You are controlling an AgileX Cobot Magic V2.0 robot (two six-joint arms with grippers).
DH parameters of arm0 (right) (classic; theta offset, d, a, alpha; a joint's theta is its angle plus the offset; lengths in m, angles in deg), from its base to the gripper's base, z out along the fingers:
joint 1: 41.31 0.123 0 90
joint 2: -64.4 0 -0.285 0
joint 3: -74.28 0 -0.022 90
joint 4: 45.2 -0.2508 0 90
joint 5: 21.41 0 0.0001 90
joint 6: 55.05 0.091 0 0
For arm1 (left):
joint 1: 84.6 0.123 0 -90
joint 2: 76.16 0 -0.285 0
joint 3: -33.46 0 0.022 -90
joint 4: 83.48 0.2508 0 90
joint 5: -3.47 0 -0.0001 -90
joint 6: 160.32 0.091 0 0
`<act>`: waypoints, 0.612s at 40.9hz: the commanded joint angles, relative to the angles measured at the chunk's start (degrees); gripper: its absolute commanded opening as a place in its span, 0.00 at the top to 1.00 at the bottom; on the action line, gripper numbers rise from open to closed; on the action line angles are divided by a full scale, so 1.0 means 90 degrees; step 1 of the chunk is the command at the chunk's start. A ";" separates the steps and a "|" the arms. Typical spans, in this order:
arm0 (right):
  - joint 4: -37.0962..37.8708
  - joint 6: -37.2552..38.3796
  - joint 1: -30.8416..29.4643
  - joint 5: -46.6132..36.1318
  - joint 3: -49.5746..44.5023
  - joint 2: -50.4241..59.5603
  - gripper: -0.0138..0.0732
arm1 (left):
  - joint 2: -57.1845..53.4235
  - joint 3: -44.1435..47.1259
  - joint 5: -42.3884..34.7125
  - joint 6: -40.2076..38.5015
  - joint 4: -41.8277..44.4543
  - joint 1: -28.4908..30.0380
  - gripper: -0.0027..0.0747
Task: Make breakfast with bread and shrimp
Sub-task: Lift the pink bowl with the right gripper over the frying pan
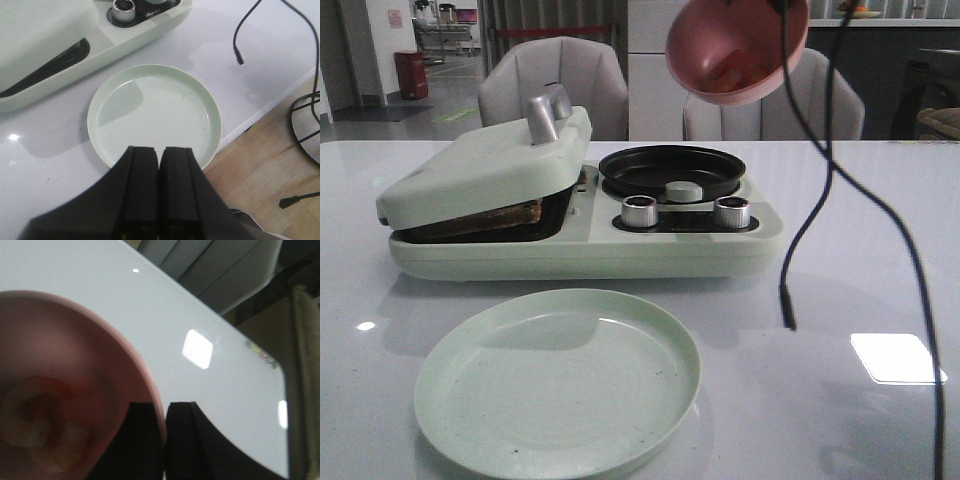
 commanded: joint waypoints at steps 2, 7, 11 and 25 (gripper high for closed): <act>0.2490 0.0948 0.0442 0.0312 0.0295 -0.0057 0.82 | -0.0013 -0.0179 -0.0347 -0.0041 -0.0174 0.0018 0.83; 0.3692 0.1539 0.0757 0.0709 0.0295 -0.0387 0.82 | -0.0013 -0.0179 -0.0347 -0.0041 -0.0174 0.0018 0.83; 0.4536 0.1739 0.0988 0.1049 0.0295 -0.0576 0.82 | -0.0013 -0.0179 -0.0347 -0.0041 -0.0174 0.0018 0.83; 0.5597 0.1472 0.1381 0.1669 0.0357 -0.0665 0.82 | -0.0013 -0.0179 -0.0347 -0.0041 -0.0174 0.0018 0.83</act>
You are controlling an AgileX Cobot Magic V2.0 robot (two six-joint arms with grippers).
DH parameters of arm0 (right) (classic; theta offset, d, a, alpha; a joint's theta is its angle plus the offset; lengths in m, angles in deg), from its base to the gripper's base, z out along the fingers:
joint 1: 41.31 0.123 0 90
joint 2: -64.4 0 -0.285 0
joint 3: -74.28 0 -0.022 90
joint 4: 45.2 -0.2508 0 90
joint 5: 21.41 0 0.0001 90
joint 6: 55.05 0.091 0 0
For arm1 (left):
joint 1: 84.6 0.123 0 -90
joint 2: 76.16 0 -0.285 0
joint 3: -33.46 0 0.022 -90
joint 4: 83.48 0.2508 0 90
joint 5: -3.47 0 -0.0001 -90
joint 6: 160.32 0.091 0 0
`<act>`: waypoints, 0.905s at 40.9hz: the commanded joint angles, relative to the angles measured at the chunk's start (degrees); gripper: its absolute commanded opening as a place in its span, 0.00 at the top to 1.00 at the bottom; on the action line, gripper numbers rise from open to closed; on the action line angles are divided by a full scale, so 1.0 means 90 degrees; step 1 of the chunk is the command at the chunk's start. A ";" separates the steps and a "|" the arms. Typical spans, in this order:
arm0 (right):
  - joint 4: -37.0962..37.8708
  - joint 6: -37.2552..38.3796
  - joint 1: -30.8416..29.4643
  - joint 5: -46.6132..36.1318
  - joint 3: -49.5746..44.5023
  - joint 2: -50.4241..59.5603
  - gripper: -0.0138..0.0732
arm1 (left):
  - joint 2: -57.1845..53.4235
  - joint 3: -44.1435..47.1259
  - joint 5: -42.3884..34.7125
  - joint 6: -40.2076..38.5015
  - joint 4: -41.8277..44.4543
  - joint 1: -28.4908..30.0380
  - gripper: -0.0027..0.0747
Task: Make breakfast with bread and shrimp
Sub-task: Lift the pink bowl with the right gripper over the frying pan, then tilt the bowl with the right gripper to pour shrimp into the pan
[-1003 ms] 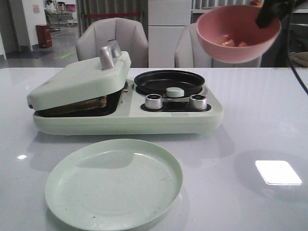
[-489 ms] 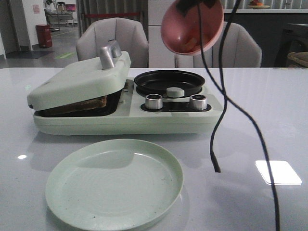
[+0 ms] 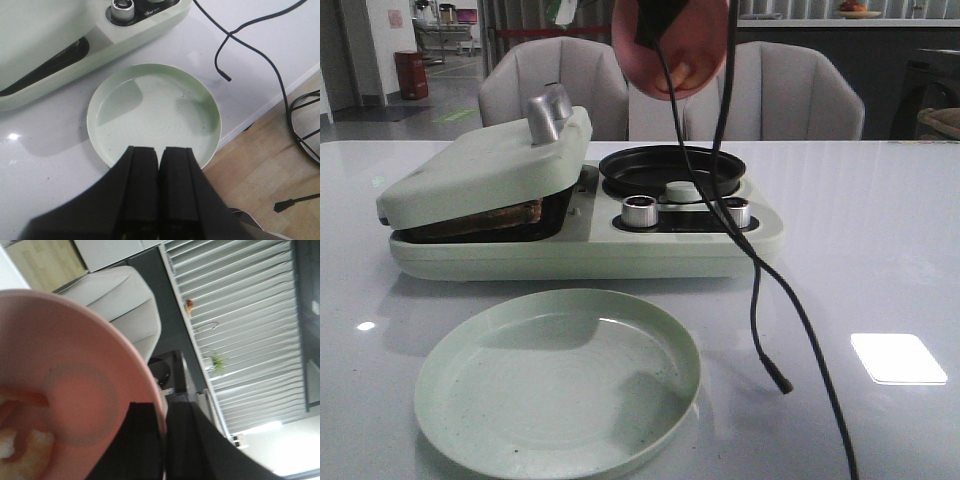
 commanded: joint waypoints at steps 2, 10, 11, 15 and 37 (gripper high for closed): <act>0.0688 -0.0243 0.0011 0.0497 0.0246 0.0421 0.82 | -0.0013 -0.0179 -0.0341 -0.0041 -0.0174 0.0018 0.83; 0.0688 -0.0615 0.0011 0.0780 0.0316 0.0455 0.82 | -0.0013 -0.0179 -0.0276 -0.0041 -0.0174 0.0018 0.83; 0.0688 -0.0677 0.0011 0.0780 0.0362 0.0455 0.82 | -0.0013 -0.0179 -0.0275 -0.0041 -0.0174 0.0018 0.83; 0.0688 -0.0986 0.0011 0.0761 0.0598 0.0455 0.82 | -0.0013 -0.0179 -0.0231 -0.0041 -0.0174 0.0018 0.83; 0.0688 -0.1236 0.0011 0.0709 0.0987 0.0444 0.82 | -0.0013 -0.0179 -0.0166 -0.0041 -0.0174 0.0018 0.83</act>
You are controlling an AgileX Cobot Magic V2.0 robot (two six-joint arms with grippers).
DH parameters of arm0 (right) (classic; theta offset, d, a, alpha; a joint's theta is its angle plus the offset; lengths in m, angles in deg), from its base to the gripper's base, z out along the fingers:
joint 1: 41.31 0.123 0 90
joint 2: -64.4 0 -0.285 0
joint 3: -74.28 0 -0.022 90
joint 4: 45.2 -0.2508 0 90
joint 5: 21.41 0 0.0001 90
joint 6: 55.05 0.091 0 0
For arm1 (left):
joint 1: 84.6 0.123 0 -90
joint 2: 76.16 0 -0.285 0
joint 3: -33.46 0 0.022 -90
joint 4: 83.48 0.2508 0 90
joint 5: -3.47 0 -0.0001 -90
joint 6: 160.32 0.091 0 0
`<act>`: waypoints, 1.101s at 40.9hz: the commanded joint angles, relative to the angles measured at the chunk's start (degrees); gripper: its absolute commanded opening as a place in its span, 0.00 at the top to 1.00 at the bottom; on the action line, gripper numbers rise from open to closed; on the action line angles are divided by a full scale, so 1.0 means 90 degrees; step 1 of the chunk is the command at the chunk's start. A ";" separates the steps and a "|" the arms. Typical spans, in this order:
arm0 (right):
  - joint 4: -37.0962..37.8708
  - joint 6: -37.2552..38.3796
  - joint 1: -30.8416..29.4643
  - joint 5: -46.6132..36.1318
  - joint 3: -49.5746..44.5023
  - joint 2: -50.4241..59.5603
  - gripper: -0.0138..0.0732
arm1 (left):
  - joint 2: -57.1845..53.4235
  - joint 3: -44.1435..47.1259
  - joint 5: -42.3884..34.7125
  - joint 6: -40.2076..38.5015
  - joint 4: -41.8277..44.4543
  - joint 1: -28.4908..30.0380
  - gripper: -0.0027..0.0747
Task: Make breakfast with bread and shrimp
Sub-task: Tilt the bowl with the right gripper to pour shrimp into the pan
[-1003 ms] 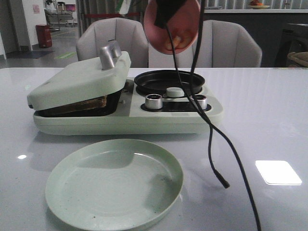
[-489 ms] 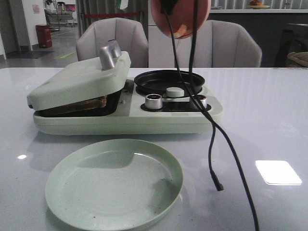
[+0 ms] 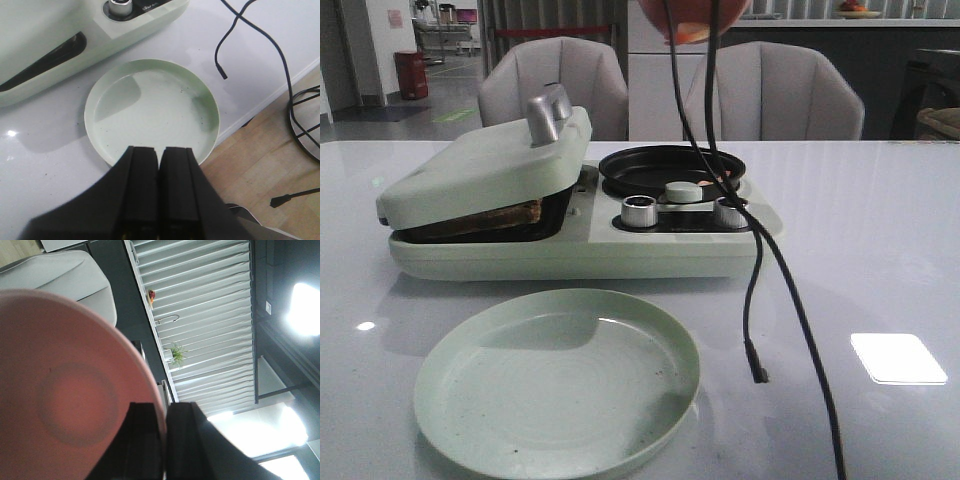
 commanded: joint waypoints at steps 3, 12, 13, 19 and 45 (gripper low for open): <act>0.0602 -0.0040 -0.0011 0.0197 0.0249 0.0444 0.82 | -0.0013 -0.0179 -0.0223 -0.0041 -0.0174 0.0018 0.83; 0.0602 -0.0040 -0.0011 0.0198 0.0249 0.0444 0.82 | -0.0013 -0.0179 -0.0162 -0.0041 -0.0174 0.0018 0.83; 0.0602 -0.0040 -0.0011 0.0198 0.0249 0.0444 0.82 | -0.0013 -0.0179 -0.0162 -0.0041 -0.0174 0.0018 0.83; 0.0420 0.0219 -0.0010 0.0203 0.0241 0.0437 0.82 | -0.0013 -0.0179 -0.0175 -0.0041 -0.0174 0.0018 0.83; 0.0600 -0.0039 -0.0010 0.0500 0.0156 0.0136 0.82 | -0.0013 -0.0179 -0.0135 -0.0029 -0.0174 0.0018 0.83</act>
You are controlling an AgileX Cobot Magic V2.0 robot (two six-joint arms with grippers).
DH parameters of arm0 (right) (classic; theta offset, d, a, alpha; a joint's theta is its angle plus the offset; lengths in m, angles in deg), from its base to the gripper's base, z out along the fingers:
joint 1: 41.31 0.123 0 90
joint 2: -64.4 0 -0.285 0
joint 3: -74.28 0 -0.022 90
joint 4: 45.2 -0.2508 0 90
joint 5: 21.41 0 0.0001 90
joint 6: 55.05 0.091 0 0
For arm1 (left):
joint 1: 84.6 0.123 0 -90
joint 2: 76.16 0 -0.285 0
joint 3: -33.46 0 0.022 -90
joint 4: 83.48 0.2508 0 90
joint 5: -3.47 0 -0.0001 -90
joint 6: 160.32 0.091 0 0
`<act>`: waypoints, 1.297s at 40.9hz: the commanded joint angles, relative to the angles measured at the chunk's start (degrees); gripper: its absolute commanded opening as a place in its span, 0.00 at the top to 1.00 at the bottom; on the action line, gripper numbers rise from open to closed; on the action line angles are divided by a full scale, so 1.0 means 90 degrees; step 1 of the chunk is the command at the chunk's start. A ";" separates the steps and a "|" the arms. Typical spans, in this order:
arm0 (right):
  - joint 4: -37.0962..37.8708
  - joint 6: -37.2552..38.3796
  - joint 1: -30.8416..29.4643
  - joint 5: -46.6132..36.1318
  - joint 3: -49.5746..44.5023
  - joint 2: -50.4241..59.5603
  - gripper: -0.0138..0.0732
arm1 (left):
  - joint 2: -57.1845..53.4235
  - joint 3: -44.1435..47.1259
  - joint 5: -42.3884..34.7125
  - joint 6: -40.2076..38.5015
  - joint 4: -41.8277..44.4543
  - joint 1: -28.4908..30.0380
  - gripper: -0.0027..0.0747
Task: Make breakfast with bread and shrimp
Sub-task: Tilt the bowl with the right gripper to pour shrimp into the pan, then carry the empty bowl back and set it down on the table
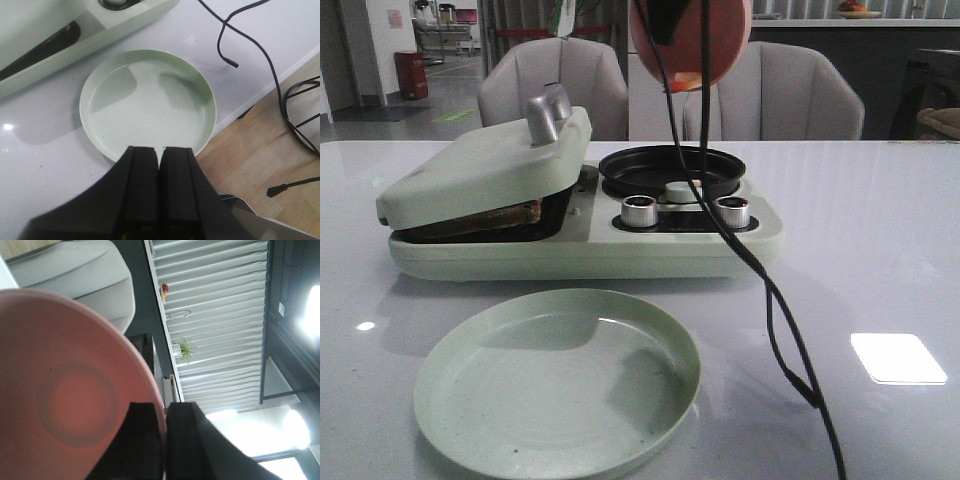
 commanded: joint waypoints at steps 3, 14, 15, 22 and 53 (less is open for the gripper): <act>0.0655 -0.0188 0.0036 0.0375 0.0308 0.0693 0.82 | -0.0013 -0.0179 -0.0325 -0.0029 -0.0174 0.0018 0.83; 0.0264 -0.0092 -0.0068 0.0137 0.0340 0.0659 0.82 | -0.0013 -0.0179 -0.0325 -0.0029 -0.0174 0.0018 0.83; 0.0255 -0.0092 -0.0077 0.0152 0.0340 0.0628 0.82 | -0.0013 -0.0179 -0.0312 -0.0029 -0.0174 0.0018 0.83; 0.0655 -0.0092 -0.0062 0.0519 0.0340 0.0589 0.82 | -0.0013 -0.0179 -0.0273 -0.0029 -0.0174 0.0018 0.83; -0.4947 -0.0092 -0.1145 -0.0695 -0.1801 0.3847 0.82 | -0.0013 -0.0179 -0.0295 -0.0029 -0.0174 0.0018 0.83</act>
